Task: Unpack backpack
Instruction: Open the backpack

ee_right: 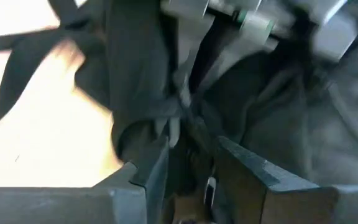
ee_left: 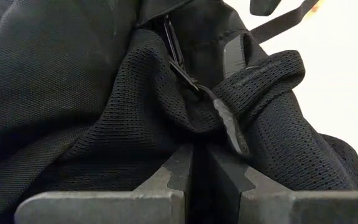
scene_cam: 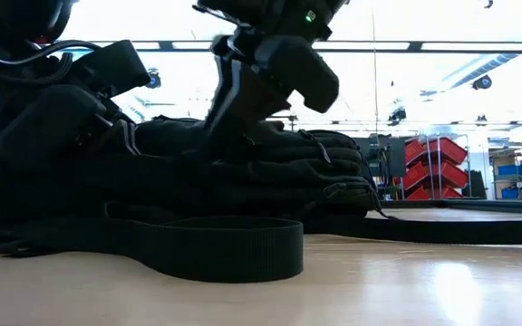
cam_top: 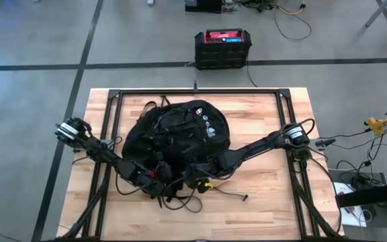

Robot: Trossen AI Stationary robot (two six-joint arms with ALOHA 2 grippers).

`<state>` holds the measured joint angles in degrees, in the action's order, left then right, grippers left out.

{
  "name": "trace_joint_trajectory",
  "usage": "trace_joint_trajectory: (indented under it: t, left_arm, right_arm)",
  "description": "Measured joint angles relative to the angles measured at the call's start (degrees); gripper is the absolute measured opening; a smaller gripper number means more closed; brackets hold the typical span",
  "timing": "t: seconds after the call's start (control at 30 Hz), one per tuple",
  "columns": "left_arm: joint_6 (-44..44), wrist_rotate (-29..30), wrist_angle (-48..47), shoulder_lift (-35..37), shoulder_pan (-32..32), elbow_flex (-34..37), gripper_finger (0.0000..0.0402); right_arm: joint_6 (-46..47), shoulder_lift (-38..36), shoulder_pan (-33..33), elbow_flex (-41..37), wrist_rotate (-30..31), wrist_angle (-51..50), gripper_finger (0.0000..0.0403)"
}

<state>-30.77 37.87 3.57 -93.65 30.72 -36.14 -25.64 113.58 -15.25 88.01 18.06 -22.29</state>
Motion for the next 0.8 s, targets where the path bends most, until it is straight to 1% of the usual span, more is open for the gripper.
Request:
trace_joint_trajectory:
  t: [0.13, 0.3, 0.53, 0.67, 0.8]
  left_arm:
    - [0.0, 0.0, 0.2, 0.0, 0.0, 0.0, 0.0025]
    - [0.0, 0.0, 0.3, 0.0, 0.0, 0.0, 0.0025]
    - [0.3, 0.1, 0.2, 0.0, 0.0, 0.0, 0.0025]
    - [0.4, 0.1, 0.2, 0.0, 0.0, 0.0, 0.0025]
    - [0.4, 0.2, 0.1, -0.1, -0.1, 0.1, 0.0025]
  right_arm:
    - [-3.0, 1.5, 0.0, 0.1, -1.0, 3.5, 0.0117]
    - [-2.4, 4.2, 0.9, 0.0, -1.6, 2.0, 0.0117]
    - [-1.0, 3.8, 2.5, 0.1, 2.6, -1.3, 0.0117]
    - [-0.5, 4.3, 3.4, 0.2, 2.4, -3.6, 0.0117]
    - [-0.7, 5.9, 4.1, 0.5, 2.6, -3.4, 0.0117]
